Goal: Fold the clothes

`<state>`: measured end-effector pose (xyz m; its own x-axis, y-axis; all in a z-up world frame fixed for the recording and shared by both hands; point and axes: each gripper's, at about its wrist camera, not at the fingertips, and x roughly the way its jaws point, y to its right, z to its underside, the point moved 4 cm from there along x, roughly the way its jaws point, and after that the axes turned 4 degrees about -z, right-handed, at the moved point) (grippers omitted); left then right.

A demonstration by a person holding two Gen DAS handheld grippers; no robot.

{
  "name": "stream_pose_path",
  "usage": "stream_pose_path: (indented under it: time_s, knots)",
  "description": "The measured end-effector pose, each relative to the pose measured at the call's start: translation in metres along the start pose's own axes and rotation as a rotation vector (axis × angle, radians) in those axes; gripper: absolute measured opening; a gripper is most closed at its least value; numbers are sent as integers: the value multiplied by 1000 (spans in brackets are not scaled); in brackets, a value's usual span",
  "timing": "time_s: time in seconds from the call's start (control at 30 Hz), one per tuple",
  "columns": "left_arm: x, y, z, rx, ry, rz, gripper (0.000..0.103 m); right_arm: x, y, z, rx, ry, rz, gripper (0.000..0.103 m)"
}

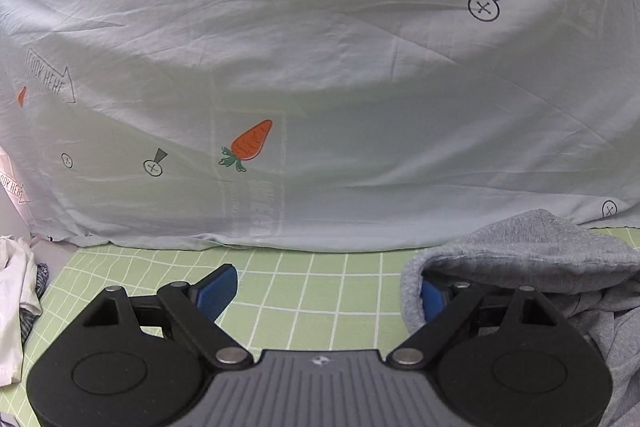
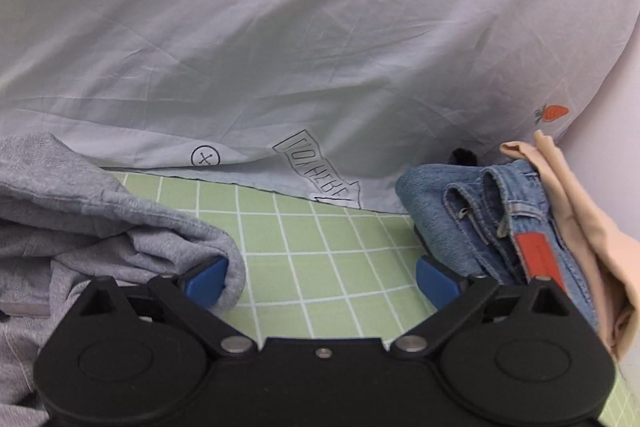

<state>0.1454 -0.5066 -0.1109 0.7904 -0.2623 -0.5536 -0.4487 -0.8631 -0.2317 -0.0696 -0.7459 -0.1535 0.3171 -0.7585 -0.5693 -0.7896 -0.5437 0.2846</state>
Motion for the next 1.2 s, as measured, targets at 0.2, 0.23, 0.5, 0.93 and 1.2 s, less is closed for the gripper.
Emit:
stream_pose_path:
  time_s: [0.2,0.23,0.5,0.93,1.2]
  knots:
    - [-45,-31,7,-156,-14,43,90,-54,23,8,36,83,16,102]
    - [-53,-36,10,-176,-15,51,90,-63,27,9,41,97,15,102]
    - [-110,-66,50,-199,-10,59,90,-139,41,40,-35,210,24,102]
    - [-135,-86,118,-136,-147,57,90,-179,30,99,-114,114,-54,103]
    - [-141,-75,128,-88,-197,181,90,-180,17,112,-113,44,-167,103]
